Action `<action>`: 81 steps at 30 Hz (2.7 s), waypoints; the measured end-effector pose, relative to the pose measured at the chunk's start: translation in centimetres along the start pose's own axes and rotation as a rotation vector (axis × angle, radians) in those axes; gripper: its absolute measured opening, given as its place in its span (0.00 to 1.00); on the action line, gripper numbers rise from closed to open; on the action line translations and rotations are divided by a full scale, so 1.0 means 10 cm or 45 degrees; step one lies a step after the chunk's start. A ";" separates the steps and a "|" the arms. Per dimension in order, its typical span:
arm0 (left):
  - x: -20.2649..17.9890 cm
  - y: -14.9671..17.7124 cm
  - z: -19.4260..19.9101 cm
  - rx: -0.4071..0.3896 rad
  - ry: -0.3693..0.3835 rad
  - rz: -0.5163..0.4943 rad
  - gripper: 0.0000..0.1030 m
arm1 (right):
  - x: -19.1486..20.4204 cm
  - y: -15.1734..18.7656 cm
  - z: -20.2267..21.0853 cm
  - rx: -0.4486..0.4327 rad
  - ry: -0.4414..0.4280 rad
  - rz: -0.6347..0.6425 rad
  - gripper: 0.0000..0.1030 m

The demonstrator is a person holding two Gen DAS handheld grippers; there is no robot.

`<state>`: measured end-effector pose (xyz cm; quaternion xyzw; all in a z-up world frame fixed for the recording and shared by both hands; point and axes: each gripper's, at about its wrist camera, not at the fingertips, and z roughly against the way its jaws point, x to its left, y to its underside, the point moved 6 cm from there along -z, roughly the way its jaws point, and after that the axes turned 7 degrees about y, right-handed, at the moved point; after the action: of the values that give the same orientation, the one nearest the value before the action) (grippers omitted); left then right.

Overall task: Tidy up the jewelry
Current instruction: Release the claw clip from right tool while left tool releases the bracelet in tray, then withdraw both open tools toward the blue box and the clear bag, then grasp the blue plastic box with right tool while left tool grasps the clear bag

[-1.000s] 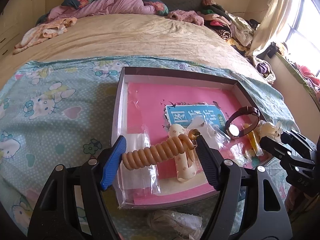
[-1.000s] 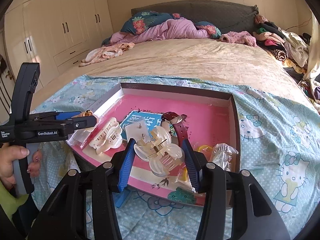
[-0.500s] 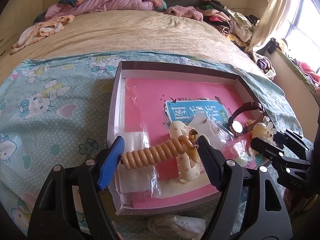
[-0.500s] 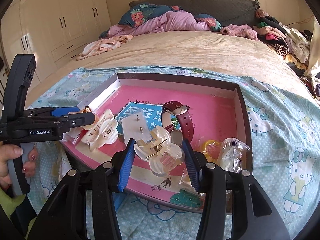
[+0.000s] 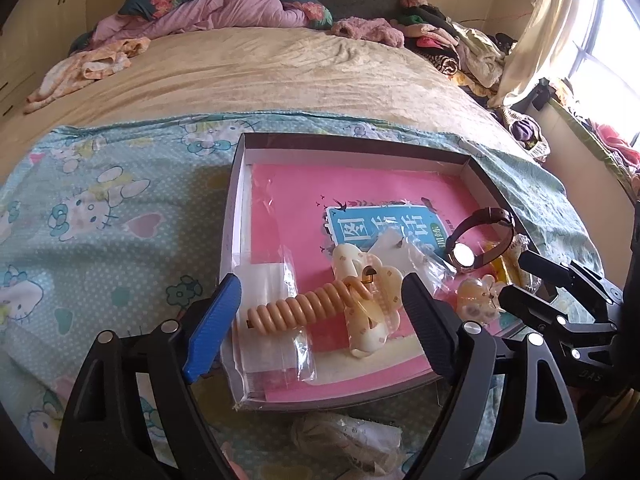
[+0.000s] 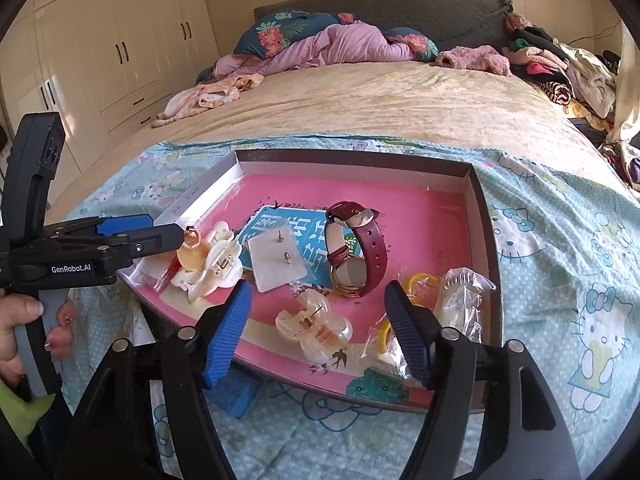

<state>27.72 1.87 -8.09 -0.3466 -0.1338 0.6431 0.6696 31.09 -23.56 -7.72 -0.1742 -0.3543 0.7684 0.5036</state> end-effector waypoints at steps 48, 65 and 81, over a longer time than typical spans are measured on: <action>-0.01 0.73 0.69 -0.037 -0.127 -0.032 0.91 | 0.36 0.43 0.62 0.007 -0.068 -0.008 0.82; -0.05 1.06 0.43 0.114 -0.110 -0.139 0.91 | 0.62 0.63 0.02 0.190 -0.104 -0.027 0.69; -0.23 0.91 -0.02 0.176 -0.051 -0.222 0.91 | 0.32 0.60 0.05 0.148 -0.106 -0.109 0.46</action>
<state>20.50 -0.99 -13.43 -0.2737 -0.1320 0.5968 0.7427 25.52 -22.34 -11.37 -0.0972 -0.3369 0.7721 0.5300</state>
